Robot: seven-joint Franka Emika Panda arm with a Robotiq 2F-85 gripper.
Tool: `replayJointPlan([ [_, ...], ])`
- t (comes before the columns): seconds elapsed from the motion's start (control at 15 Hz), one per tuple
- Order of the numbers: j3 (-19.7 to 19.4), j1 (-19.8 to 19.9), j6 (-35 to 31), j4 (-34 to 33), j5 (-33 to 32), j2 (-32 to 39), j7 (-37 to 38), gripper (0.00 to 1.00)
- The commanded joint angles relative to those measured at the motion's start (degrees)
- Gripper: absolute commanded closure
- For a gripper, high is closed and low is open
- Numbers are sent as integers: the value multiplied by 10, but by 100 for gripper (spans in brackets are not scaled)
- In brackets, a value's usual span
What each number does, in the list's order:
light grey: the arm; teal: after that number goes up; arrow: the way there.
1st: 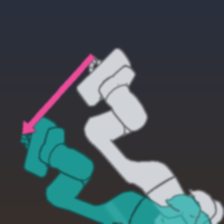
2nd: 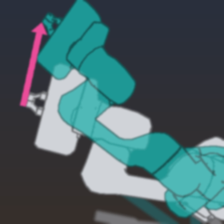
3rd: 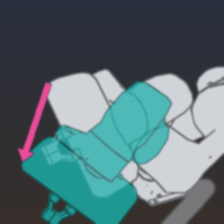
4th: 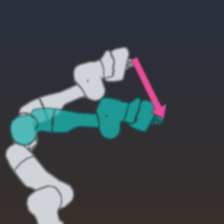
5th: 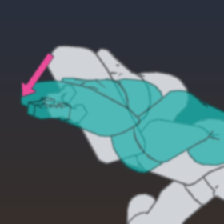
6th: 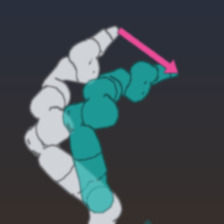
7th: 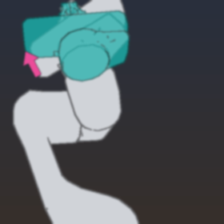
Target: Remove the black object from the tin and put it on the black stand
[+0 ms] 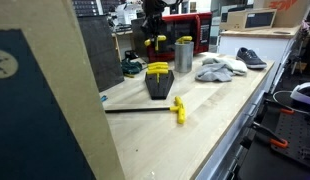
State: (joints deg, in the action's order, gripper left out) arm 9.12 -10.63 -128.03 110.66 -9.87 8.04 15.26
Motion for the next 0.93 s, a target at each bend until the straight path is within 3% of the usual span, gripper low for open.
replayJointPlan([
  [0.0, 8, -1, -19, -12, 48, -2, -64, 100],
  [0.6, 15, 8, -6, -31, 166, -15, -205, 100],
  [0.87, 3, 12, 8, -48, 140, -49, -185, 100],
])
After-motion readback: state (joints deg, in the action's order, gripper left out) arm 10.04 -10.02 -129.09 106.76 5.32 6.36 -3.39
